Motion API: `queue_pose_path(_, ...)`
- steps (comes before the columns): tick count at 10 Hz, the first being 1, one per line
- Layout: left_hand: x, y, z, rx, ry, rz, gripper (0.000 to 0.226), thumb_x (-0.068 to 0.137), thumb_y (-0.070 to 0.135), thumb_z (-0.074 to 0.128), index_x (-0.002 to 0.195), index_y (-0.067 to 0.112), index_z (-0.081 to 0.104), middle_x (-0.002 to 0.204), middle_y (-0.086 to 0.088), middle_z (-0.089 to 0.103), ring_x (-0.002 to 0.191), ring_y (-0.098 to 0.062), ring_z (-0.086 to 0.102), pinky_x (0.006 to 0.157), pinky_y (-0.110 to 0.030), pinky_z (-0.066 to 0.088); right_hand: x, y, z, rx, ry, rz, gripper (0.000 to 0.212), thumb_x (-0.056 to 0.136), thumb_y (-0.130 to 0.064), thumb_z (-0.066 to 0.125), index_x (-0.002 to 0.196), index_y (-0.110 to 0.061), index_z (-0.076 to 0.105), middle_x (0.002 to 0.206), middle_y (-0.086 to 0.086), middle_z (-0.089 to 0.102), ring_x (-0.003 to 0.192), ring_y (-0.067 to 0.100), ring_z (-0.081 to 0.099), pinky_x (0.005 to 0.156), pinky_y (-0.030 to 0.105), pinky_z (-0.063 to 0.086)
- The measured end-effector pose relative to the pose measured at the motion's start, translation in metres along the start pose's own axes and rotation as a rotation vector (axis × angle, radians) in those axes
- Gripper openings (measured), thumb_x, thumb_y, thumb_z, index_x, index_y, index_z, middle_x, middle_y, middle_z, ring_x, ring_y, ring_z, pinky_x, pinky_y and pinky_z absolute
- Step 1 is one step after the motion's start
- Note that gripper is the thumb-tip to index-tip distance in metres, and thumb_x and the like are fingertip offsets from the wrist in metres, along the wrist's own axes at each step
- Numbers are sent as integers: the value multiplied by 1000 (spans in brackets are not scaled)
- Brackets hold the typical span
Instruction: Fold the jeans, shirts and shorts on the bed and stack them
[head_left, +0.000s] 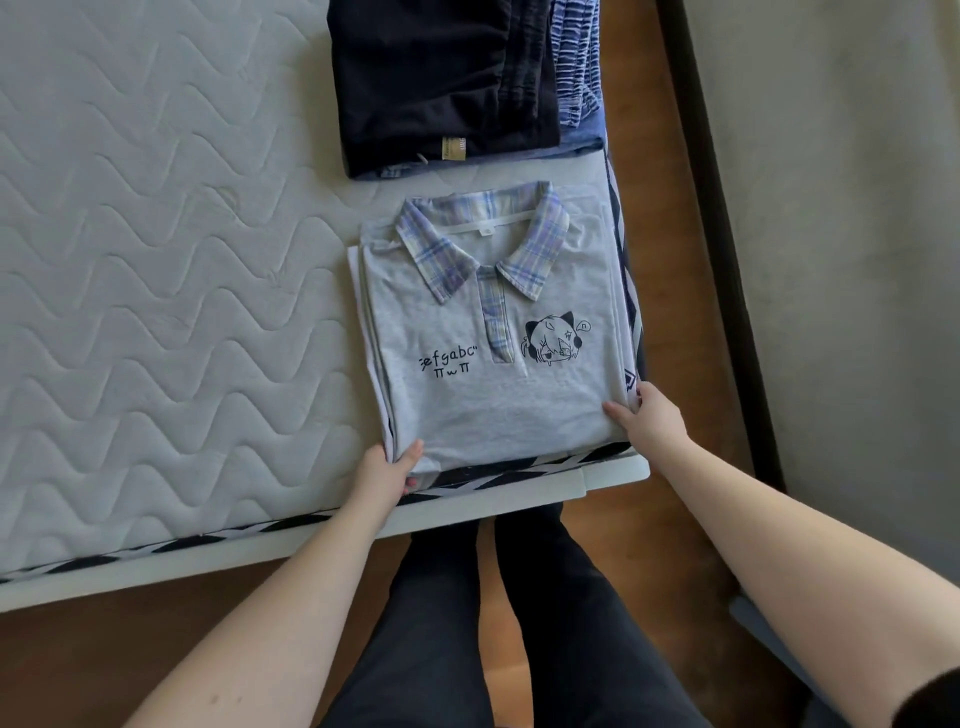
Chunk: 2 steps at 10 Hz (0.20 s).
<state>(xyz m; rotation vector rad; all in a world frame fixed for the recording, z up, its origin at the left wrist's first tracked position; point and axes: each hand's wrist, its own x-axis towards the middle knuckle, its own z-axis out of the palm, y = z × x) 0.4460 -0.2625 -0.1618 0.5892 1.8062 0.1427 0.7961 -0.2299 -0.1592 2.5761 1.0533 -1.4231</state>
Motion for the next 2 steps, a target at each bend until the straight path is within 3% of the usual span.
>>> queue_pose_path(1, -1, -3, 4, -61, 24, -1, 25, 93, 32, 65, 108, 12, 58, 107, -10, 68, 79, -19, 66, 69, -31, 52, -4, -1, -5, -23, -24, 5, 28, 92, -31, 65, 109, -14, 51, 94, -3, 55, 81, 19, 52, 63, 29, 40)
queue_pose_path(2, -10, -1, -3, 70, 66, 11, 33, 92, 22, 66, 118, 6, 54, 116, -13, 63, 98, -27, 62, 87, -38, 51, -14, -7, -10, -142, -42, 16, 50, 94, -18, 59, 140, -12, 38, 122, 10, 55, 91, 24, 53, 72, 34, 45)
